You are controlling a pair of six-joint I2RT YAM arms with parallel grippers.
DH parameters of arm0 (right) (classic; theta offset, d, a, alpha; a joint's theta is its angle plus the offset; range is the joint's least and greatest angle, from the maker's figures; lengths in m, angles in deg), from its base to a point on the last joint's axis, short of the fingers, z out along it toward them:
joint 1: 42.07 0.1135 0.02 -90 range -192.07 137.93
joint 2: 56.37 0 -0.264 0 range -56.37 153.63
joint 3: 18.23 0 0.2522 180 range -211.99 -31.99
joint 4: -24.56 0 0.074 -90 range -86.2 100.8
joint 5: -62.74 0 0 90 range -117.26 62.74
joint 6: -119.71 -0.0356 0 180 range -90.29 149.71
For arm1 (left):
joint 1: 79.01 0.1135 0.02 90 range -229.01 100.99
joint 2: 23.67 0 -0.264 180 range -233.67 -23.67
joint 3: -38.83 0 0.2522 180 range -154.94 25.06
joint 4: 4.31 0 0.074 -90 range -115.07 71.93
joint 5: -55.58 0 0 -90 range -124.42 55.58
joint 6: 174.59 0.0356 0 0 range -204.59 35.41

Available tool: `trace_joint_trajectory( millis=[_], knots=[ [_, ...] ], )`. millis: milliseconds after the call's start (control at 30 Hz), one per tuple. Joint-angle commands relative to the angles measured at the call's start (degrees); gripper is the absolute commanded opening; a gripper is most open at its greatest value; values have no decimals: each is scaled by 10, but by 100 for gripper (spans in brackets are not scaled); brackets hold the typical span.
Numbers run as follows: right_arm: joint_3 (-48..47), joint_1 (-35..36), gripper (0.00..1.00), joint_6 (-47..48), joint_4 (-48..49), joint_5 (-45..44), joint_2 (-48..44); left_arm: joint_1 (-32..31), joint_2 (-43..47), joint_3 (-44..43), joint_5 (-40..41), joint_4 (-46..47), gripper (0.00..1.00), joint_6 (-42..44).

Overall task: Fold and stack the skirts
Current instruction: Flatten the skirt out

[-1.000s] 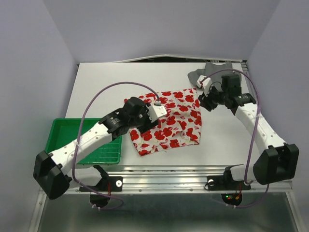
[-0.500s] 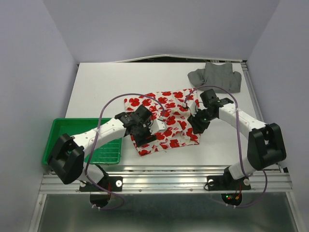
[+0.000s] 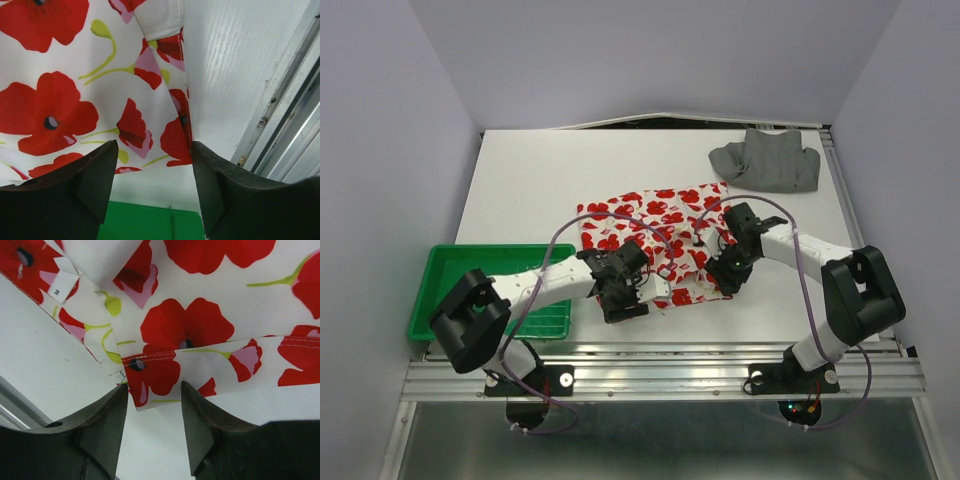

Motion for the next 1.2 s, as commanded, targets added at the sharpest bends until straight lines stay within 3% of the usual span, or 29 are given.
trace_joint_trajectory(
  millis=[0,100,167,267,300,400,500,533,800,1033,1167],
  knots=[
    [15,6,52,-9,43,-41,7,-1,-23,9,24,24,72,1],
    [24,11,39,-14,59,-64,4,-1,-35,20,38,41,70,1],
    [26,11,23,-22,61,-79,-6,-1,-42,24,48,50,66,-3],
    [17,11,4,-28,50,-88,-34,-1,-38,31,55,56,51,-5],
    [16,11,1,-30,40,-96,-44,0,-35,35,55,56,42,-4],
    [17,11,1,-22,20,-112,-90,8,-13,44,57,49,27,-3],
    [33,11,1,-9,5,-143,-139,20,21,51,59,30,2,8],
    [37,11,1,-8,3,-149,-148,22,30,52,59,30,0,8],
    [31,6,1,-31,4,-208,-189,56,137,-3,77,0,0,-13],
    [-113,-81,1,-155,103,-261,-202,187,257,-62,189,125,0,-106],
    [-179,-118,1,-205,151,-270,-184,204,256,-93,222,172,0,-144]
  ],
)
